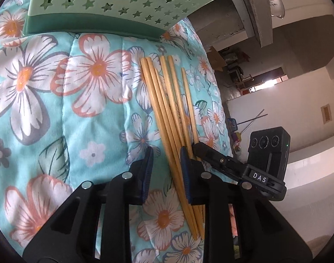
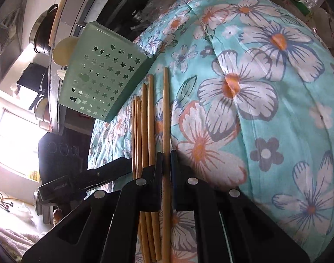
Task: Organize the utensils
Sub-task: 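Close the left tool on one chopstick while the right tool closes on another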
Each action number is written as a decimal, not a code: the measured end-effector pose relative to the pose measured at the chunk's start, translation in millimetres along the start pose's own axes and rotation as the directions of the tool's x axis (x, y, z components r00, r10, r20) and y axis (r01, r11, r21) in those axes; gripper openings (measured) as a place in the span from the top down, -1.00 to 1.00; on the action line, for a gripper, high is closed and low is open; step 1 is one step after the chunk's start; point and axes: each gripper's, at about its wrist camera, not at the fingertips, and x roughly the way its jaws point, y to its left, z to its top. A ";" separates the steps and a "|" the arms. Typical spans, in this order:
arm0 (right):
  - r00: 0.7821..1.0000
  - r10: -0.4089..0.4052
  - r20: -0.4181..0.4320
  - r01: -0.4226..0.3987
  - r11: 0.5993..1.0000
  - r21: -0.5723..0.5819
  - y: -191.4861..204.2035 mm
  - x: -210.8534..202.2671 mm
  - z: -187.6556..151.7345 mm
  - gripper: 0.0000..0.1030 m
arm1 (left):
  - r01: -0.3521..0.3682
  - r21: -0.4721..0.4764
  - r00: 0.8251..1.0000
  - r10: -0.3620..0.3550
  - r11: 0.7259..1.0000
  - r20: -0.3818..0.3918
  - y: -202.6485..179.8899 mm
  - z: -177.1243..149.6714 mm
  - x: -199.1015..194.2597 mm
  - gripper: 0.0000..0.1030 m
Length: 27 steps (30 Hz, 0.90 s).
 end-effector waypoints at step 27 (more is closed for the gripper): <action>0.991 -0.131 -0.037 0.129 0.990 -0.051 4.2 -25.0 -9.6 0.86 | -0.223 0.029 0.972 0.220 0.974 0.086 21.1 -26.4 -73.3 0.91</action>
